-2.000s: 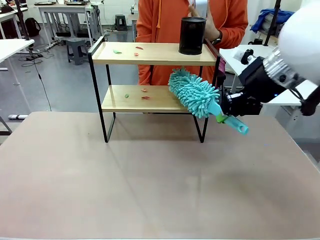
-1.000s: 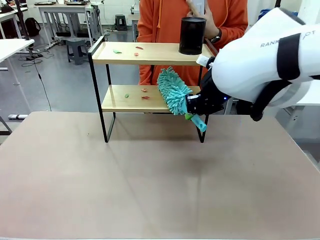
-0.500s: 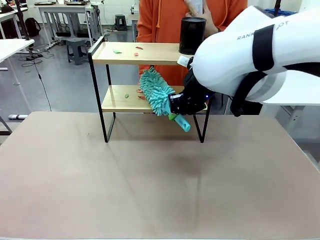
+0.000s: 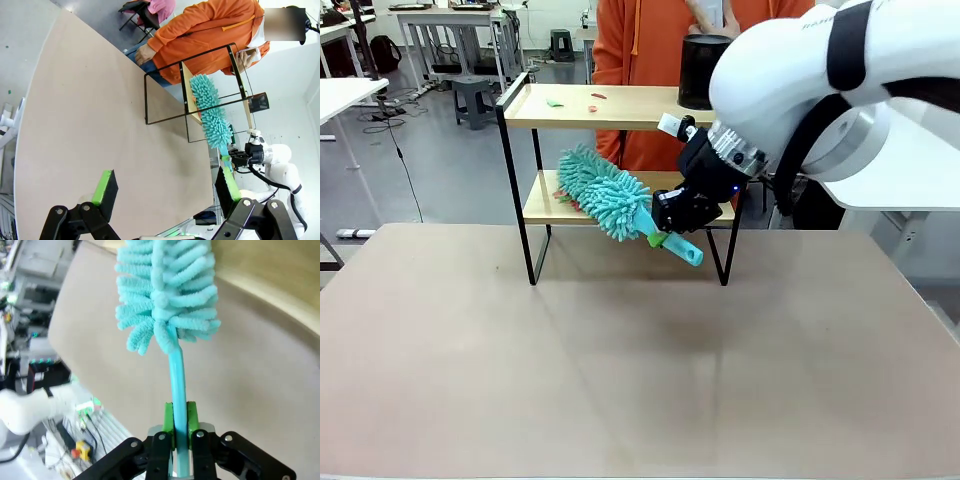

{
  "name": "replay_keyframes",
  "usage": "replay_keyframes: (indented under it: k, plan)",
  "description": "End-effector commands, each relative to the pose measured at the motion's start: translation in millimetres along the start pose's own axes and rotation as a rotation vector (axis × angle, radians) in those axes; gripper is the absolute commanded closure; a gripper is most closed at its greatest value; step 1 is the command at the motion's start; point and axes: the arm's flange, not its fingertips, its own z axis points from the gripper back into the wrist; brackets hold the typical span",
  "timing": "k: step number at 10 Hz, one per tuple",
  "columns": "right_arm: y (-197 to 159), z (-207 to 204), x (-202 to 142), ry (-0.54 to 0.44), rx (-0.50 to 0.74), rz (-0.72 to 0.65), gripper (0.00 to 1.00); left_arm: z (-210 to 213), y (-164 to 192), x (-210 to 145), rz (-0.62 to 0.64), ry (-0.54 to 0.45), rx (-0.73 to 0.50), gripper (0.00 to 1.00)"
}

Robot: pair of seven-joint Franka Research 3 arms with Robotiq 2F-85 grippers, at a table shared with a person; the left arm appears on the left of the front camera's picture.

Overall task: Clean the shelf.
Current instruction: Clean the specific tier of the Shelf with the Duster once objects are removed.

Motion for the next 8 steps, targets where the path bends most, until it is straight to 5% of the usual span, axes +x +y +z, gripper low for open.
replay_keyframes:
  k: [1,4,8]
  plan:
    - [-16,20,-13,0.106,0.038,0.125,1.00,-2,0,-1,-0.020,-0.014,-0.021,0.00]
    - [-25,56,-55,0.267,0.202,0.311,1.00,-2,0,-1,-0.020,-0.014,-0.021,0.00]
    - [-48,99,-108,0.220,0.437,0.308,1.00,-2,0,-1,-0.020,-0.014,-0.021,0.00]
